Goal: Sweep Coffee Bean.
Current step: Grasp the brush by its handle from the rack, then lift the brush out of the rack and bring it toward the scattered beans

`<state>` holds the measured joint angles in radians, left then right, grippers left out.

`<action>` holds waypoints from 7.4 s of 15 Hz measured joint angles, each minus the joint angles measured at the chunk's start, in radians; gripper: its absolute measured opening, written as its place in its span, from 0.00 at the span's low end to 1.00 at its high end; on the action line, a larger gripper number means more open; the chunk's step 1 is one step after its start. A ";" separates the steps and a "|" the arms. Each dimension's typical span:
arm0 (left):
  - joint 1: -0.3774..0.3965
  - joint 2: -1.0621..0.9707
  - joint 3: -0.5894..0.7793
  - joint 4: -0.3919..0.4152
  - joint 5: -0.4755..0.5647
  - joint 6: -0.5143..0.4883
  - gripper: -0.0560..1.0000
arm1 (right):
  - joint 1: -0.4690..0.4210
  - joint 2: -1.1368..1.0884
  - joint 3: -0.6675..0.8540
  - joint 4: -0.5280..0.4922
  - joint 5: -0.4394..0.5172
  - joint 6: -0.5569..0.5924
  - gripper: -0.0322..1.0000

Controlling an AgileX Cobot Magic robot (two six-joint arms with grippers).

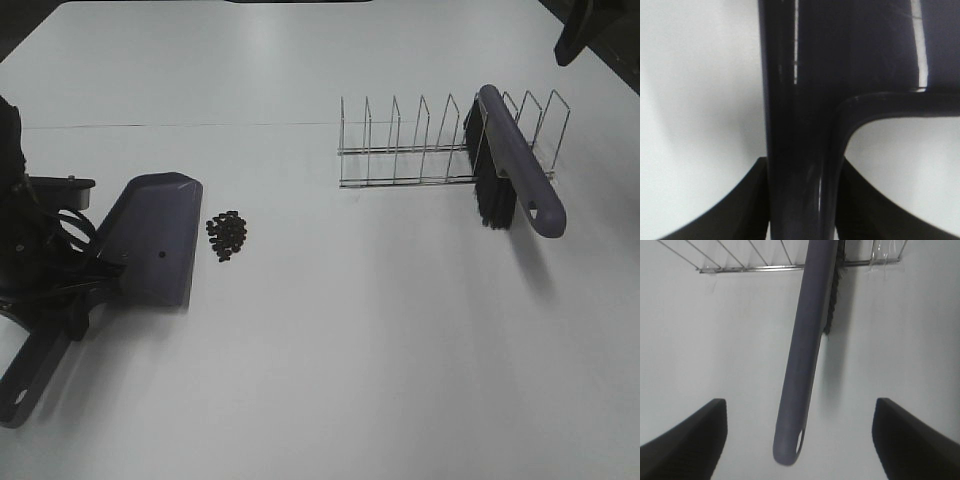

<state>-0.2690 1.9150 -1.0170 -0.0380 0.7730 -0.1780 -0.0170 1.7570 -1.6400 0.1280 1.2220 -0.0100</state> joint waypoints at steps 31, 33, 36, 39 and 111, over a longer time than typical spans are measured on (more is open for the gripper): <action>0.000 0.000 0.000 -0.005 -0.009 -0.019 0.35 | 0.051 0.544 -0.372 -0.078 -0.030 -0.029 0.70; 0.000 0.000 0.000 -0.005 -0.011 -0.019 0.35 | 0.051 0.563 -0.372 -0.078 -0.034 -0.029 0.70; 0.000 0.000 0.000 -0.005 -0.012 -0.019 0.35 | 0.051 0.586 -0.372 -0.078 -0.038 -0.029 0.70; 0.000 0.000 0.000 -0.006 -0.012 -0.019 0.35 | 0.051 0.589 -0.372 -0.080 -0.039 -0.029 0.69; -0.143 0.145 -0.171 0.357 0.200 -0.201 0.35 | 0.657 0.547 -0.362 -0.420 -0.003 0.155 0.36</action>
<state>-0.4120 2.0600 -1.1880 0.3190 0.9730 -0.3790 0.6400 2.3040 -2.0020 -0.2920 1.2190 0.1450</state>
